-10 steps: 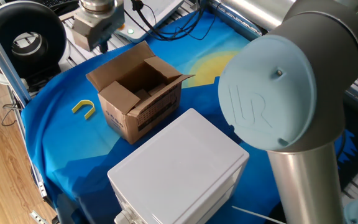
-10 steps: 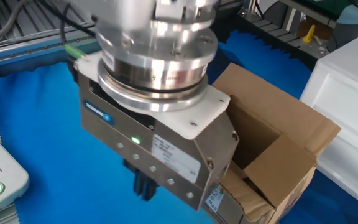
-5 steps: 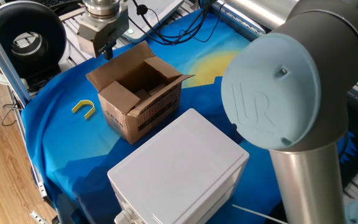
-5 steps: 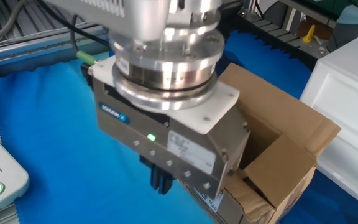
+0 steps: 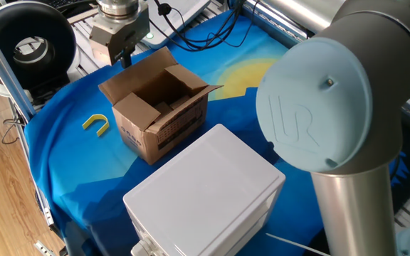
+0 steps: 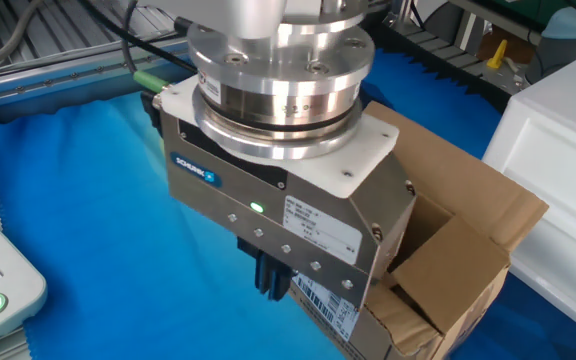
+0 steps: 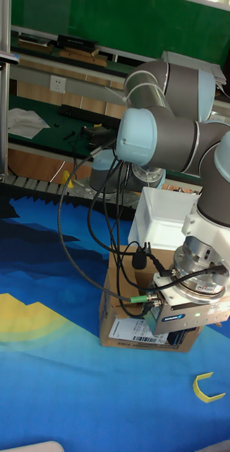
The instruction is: Cover the box
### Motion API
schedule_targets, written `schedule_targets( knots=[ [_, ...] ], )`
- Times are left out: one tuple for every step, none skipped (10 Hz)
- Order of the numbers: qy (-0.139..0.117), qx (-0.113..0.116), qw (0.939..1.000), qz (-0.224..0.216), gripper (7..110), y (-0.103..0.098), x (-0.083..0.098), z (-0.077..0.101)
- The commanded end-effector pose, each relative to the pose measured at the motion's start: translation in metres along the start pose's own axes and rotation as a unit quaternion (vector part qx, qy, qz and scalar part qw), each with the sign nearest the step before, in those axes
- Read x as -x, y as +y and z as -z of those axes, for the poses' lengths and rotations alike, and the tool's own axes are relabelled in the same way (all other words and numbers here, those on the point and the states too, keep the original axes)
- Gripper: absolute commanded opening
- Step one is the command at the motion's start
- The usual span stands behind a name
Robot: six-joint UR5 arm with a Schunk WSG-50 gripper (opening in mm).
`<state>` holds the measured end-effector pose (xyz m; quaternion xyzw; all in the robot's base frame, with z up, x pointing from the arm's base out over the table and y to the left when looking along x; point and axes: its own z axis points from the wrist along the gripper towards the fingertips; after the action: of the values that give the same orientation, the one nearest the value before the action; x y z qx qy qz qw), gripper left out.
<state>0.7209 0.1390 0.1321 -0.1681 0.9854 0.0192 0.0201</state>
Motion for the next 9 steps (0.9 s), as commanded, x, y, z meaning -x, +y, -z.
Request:
schedule_targets(
  knots=[
    [0.005,0.012,0.9999,-0.003,7,0.007,-0.005,0.003],
    [0.012,0.012,0.9999,-0.003,7,0.007,-0.008,0.004],
    [0.020,0.005,0.9998,-0.001,7,0.005,-0.012,0.004],
    [0.024,0.005,0.9997,-0.001,7,0.005,-0.014,0.004],
    [0.026,0.007,0.9996,0.000,7,0.006,-0.016,0.005],
    [0.030,0.006,0.9995,0.000,7,0.006,-0.018,0.005],
    [0.036,0.005,0.9994,0.000,7,0.006,-0.021,0.005],
    [0.039,0.005,0.9992,0.000,7,0.007,-0.023,0.006],
    [0.044,0.006,0.9990,0.000,7,0.008,-0.025,0.006]
  ],
)
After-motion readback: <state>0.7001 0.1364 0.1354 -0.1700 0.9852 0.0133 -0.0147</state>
